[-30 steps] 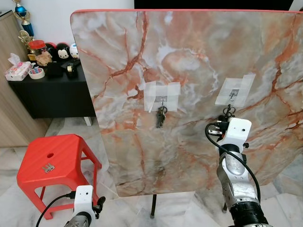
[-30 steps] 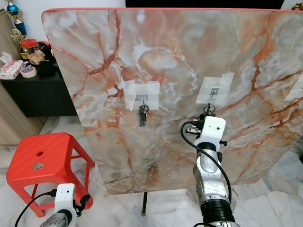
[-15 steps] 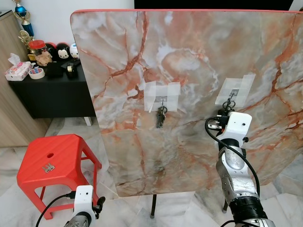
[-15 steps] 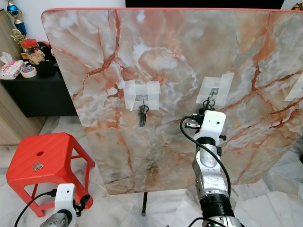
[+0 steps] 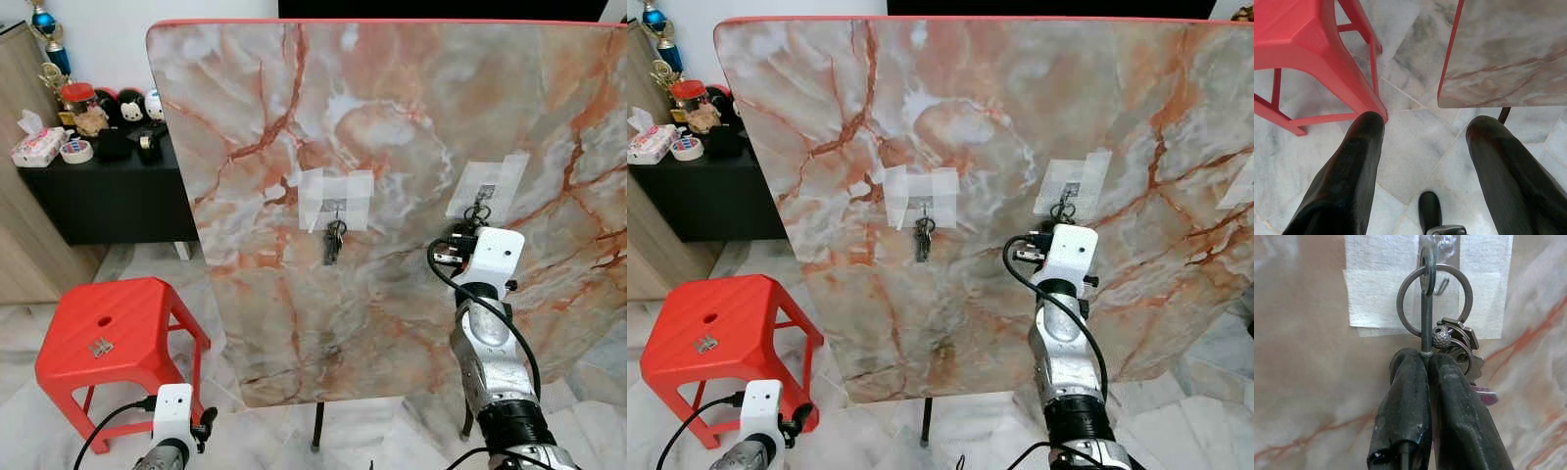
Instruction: Hang keys on a hook
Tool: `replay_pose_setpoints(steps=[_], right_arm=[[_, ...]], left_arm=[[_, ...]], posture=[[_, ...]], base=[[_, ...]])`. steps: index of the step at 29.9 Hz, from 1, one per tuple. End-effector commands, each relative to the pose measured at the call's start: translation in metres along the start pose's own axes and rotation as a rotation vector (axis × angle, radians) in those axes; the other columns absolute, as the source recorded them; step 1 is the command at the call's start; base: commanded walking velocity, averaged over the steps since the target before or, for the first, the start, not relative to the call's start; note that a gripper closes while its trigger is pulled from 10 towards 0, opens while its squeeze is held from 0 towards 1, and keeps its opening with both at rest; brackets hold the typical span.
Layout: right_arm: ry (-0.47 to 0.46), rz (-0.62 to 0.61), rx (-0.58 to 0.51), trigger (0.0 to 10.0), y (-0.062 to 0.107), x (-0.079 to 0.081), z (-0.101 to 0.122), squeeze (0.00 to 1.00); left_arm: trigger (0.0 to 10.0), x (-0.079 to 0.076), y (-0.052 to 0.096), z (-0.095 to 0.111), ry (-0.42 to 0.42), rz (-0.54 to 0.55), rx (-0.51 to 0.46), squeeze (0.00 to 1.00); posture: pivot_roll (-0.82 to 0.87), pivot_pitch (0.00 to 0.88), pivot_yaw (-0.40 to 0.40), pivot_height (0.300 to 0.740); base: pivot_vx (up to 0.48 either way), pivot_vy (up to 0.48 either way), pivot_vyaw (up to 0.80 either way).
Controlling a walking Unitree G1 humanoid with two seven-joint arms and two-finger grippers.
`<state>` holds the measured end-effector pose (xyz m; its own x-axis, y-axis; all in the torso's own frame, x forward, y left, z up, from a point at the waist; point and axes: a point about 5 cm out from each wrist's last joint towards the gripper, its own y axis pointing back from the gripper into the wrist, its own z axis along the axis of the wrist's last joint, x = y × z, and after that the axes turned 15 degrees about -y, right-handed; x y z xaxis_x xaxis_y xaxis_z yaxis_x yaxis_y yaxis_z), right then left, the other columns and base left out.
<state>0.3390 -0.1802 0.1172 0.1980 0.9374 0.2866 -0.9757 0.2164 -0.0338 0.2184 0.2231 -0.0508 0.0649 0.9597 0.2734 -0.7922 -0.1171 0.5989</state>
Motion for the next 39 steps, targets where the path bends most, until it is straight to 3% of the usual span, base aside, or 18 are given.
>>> replay_pose_setpoints(steps=[1, 39], right_arm=[[-0.009, -0.005, -0.031, 10.0, -0.0059, -0.0013, 0.0088, 0.0], [-0.01, 0.044, -0.005, 10.0, -0.0116, 0.0029, 0.0049, 0.0]], left_arm=[[10.0, 0.0022, 0.0004, -0.0016, -0.015, -0.002, 0.008, 0.0], [10.0, 0.0026, -0.0004, 0.0009, -0.013, 0.003, -0.001, 0.0]], posture=[[0.02, 0.0, -0.029, 0.74], [0.02, 0.0, -0.029, 0.74]], base=[[0.0, 0.0, 0.0], [0.0, 0.0, 0.0]])
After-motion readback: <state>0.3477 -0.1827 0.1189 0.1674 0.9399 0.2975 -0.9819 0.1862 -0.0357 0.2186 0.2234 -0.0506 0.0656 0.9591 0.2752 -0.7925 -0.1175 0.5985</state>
